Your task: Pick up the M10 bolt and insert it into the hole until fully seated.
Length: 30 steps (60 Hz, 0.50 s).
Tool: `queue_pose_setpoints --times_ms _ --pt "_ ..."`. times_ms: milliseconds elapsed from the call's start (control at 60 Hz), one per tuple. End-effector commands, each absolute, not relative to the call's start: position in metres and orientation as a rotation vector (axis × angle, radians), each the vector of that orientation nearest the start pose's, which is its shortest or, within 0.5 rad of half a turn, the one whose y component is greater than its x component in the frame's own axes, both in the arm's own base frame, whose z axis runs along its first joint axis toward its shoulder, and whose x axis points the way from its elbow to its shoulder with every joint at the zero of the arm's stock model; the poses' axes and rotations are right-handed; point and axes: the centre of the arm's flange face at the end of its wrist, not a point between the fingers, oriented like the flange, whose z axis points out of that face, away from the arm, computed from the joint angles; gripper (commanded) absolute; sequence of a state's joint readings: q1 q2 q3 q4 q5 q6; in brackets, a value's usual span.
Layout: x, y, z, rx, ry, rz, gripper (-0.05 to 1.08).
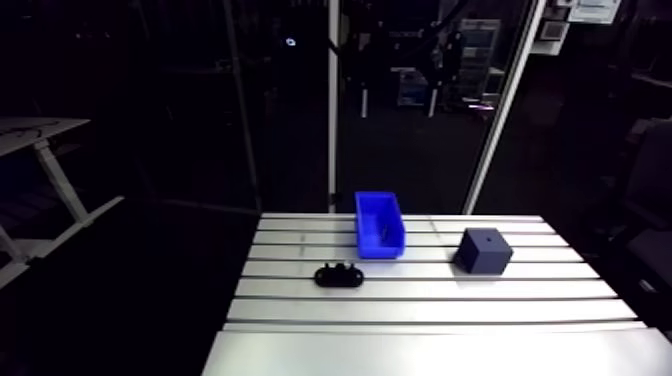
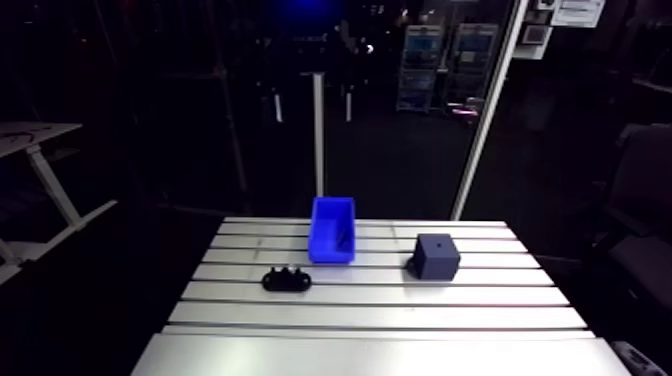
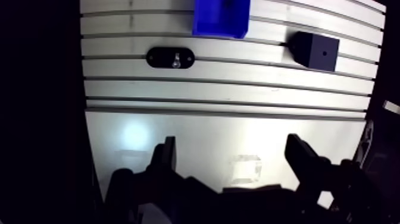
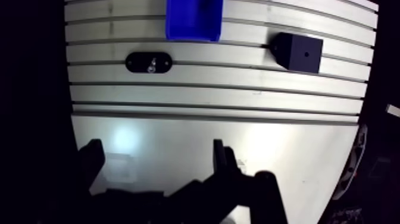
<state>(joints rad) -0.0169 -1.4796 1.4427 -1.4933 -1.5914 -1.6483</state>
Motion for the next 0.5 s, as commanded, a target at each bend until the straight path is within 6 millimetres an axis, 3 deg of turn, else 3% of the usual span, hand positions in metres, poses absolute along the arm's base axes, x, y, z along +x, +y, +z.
queue_pose_setpoints --times_ms 17,267,500 --pt "-0.537 -0.123 0.493 -0.09 3.128 0.024 0.0" --pt "-0.538 -0.13 0.481 -0.084 3.147 -0.021 0.0" --pt "-0.535 -0.141 0.432 -0.064 3.225 -0.028 0.0"
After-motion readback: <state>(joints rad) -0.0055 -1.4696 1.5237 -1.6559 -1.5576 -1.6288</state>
